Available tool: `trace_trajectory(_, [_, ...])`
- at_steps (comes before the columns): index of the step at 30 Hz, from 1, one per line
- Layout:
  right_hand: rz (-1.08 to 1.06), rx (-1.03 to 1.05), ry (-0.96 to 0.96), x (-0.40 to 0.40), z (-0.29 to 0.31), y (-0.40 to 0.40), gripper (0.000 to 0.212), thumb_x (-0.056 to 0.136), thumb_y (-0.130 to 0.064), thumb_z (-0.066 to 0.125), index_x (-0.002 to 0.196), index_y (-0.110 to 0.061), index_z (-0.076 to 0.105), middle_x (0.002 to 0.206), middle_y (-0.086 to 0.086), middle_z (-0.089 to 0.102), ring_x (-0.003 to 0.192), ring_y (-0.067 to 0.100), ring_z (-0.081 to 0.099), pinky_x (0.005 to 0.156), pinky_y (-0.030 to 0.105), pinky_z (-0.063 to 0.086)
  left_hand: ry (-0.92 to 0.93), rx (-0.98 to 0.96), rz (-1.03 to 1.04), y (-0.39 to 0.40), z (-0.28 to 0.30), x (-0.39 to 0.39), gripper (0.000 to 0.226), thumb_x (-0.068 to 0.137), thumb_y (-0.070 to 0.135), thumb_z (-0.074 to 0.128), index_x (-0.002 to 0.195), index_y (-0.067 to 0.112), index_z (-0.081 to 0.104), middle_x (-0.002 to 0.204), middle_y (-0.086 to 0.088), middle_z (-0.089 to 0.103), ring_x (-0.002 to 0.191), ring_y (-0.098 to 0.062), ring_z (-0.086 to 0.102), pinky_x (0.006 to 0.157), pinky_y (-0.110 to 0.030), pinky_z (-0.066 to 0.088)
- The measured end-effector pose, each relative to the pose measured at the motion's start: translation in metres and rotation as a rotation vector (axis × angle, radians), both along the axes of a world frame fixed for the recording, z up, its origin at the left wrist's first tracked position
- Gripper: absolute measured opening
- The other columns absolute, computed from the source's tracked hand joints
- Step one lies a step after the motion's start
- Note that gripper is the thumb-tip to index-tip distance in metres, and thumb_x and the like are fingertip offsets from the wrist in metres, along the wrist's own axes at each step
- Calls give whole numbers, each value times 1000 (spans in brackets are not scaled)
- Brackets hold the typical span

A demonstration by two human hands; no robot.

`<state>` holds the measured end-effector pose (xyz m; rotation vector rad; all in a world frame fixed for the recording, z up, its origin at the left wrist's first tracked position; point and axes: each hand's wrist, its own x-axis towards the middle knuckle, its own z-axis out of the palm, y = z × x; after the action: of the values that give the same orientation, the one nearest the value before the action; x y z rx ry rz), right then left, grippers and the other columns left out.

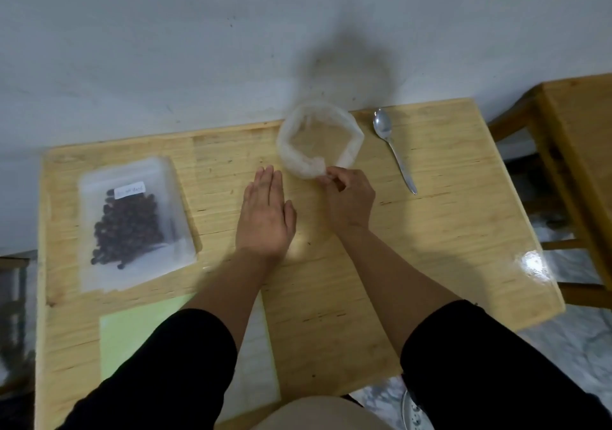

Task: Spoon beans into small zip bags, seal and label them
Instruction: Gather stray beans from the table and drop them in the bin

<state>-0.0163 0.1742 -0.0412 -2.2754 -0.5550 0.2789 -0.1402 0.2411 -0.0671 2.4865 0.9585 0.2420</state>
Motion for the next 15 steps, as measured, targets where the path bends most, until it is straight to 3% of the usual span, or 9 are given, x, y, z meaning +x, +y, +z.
trace_trajectory(7, [-121, 72, -16, 0, 22, -46, 22, 79, -18, 71, 98, -8, 72, 95, 14, 66, 81, 22, 62, 74, 12, 36, -18, -51, -129, -25, 11, 17, 57, 95, 17, 44, 145, -3, 26, 153, -20, 24, 144, -30, 17, 119, -38, 12])
trace_trajectory(10, [-196, 98, -49, 7, 33, -79, 22, 78, -17, 73, 97, -6, 72, 92, 15, 66, 80, 23, 62, 77, 16, 39, 42, -20, -226, -57, 13, 36, 59, 96, 23, 38, 147, -3, 19, 154, -18, 21, 144, -28, 16, 119, -34, 12])
trace_trajectory(15, [-325, 93, -76, 16, 47, -155, 23, 81, -17, 70, 100, -5, 71, 95, 15, 65, 83, 24, 61, 77, 20, 41, 9, 13, -428, -119, 24, 63, 57, 90, 10, 49, 139, -11, 31, 145, -29, 34, 140, -38, 28, 116, -42, 20])
